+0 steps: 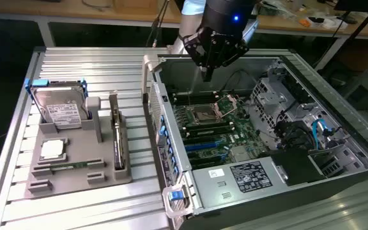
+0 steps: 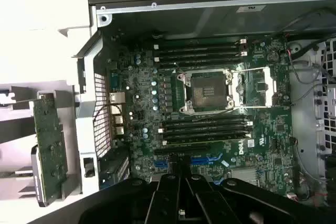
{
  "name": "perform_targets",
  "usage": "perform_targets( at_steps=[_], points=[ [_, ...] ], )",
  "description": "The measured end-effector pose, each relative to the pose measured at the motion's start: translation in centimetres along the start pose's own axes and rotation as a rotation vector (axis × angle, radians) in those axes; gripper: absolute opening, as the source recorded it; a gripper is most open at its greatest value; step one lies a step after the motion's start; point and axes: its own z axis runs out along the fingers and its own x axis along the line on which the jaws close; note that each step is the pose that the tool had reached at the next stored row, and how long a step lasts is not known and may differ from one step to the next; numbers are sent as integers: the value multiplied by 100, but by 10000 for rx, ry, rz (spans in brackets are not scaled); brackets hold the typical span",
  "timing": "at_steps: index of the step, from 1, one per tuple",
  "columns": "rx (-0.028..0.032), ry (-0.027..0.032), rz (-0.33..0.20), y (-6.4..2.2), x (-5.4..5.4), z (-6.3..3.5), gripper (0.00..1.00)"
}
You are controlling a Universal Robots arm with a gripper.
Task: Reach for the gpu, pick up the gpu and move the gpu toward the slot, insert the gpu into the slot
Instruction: 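Reach for the gpu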
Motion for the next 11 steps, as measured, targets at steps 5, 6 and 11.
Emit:
perform_targets(
  at_steps=[5, 6, 11],
  points=[
    [0, 0, -1, -17, 226, -6, 11],
    [0, 0, -1, -19, 250, -7, 11],
    [0, 0, -1, -29, 381, -10, 11]
  ],
)
